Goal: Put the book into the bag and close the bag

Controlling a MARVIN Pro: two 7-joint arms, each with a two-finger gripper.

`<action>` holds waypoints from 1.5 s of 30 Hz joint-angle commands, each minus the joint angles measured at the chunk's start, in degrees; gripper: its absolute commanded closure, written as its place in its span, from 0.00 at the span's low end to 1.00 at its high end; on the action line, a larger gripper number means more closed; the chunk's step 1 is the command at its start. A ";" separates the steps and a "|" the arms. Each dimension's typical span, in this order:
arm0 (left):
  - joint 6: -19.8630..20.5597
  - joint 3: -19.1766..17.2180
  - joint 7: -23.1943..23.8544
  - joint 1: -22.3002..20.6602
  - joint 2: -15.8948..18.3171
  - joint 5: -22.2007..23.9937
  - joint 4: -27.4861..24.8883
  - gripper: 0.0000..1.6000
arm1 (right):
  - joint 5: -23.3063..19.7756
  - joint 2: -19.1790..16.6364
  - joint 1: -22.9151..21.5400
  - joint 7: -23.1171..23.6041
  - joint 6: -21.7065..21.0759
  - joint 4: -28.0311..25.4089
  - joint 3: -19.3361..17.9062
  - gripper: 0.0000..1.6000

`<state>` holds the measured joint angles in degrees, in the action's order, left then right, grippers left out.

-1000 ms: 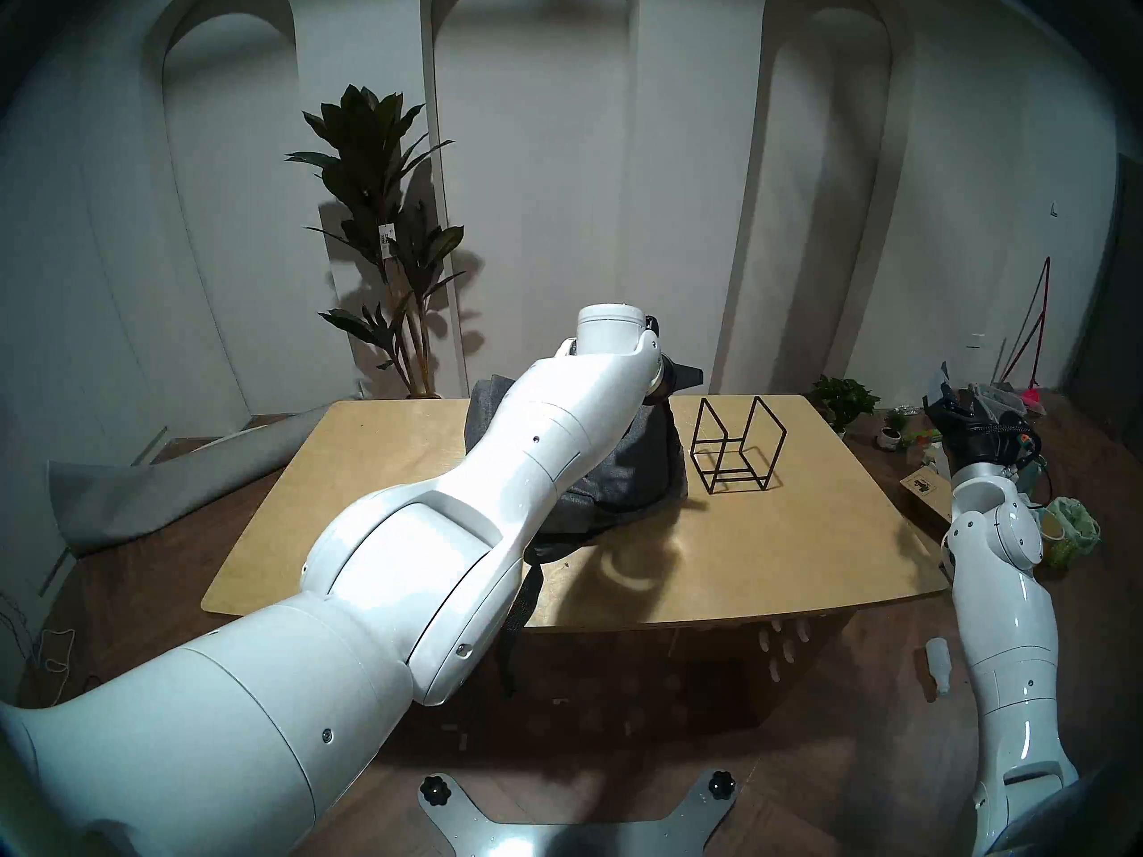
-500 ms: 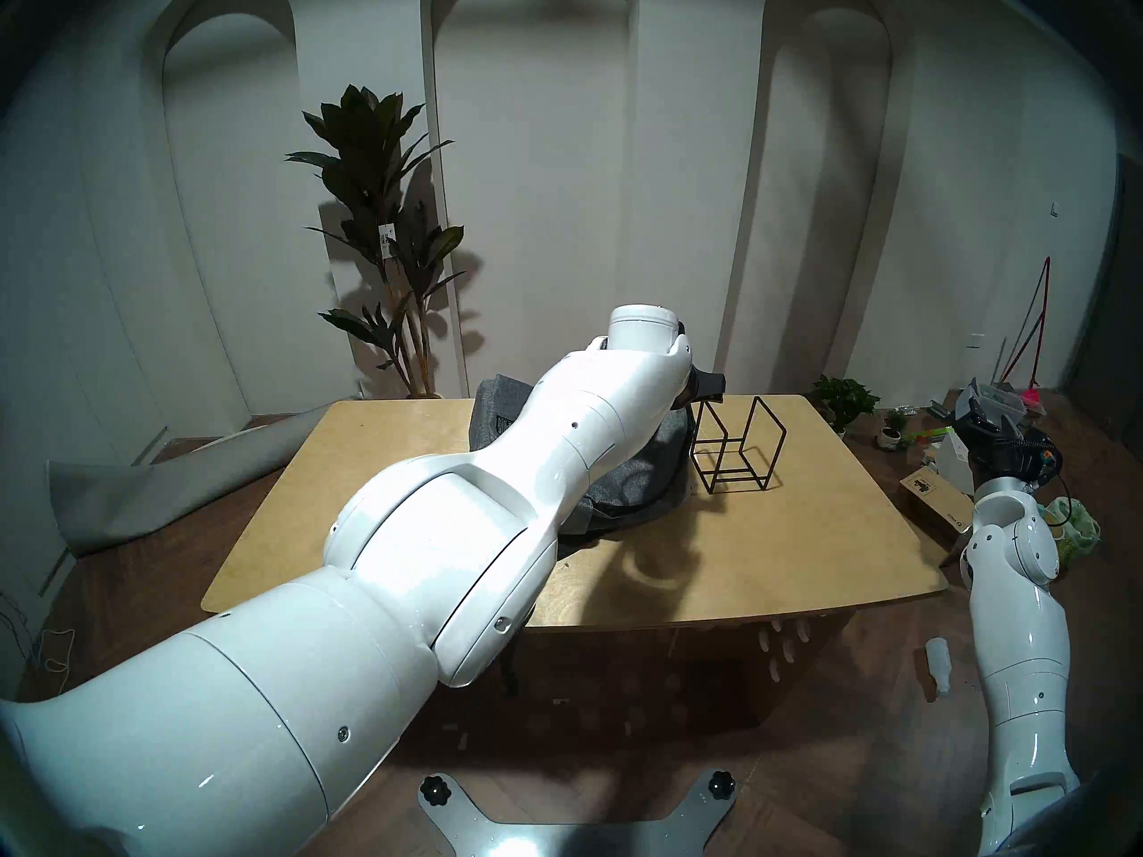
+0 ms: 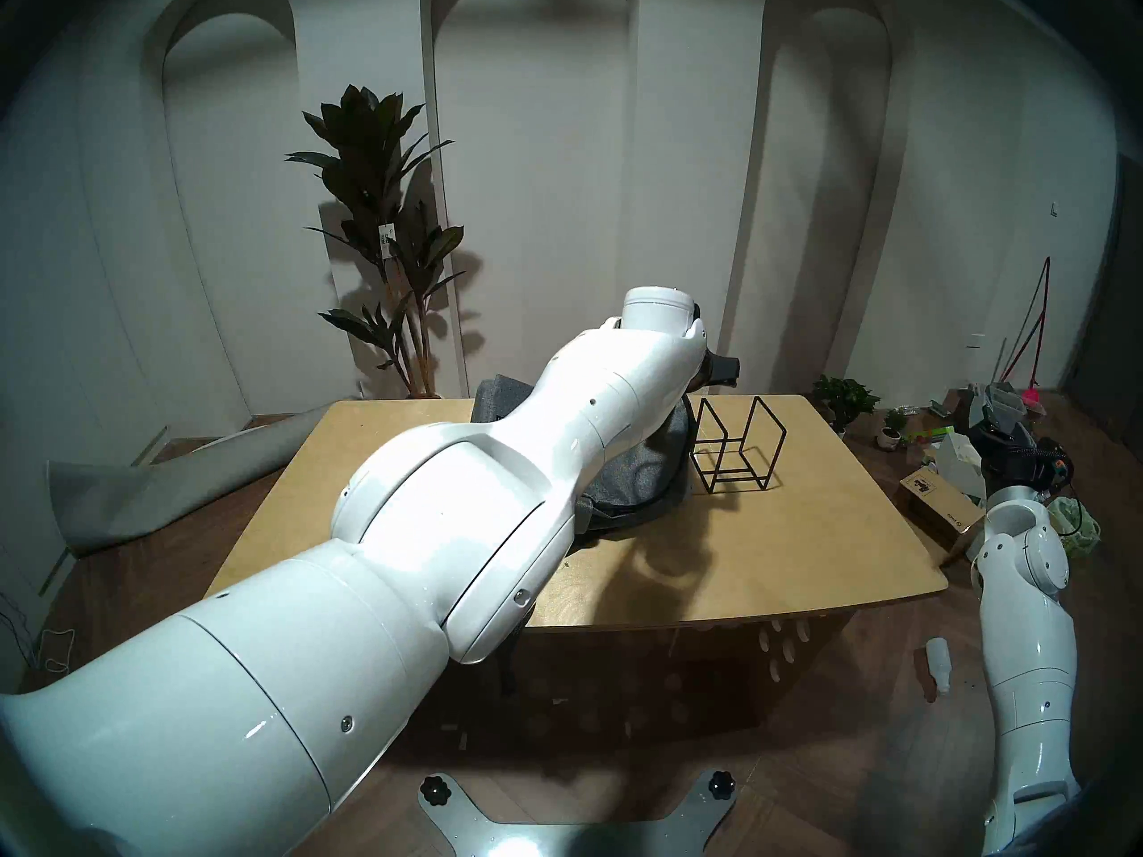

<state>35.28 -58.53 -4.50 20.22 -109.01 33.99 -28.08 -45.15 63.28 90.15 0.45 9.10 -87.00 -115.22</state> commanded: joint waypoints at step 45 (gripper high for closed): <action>-7.88 -11.40 -10.85 8.70 32.07 -7.73 -7.81 0.00 | 4.05 3.68 -7.69 4.07 -2.02 -7.14 24.50 0.00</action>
<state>29.52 -69.24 -14.22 27.67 -81.35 27.22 -34.19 -41.58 66.43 84.36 4.63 7.41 -93.03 -92.09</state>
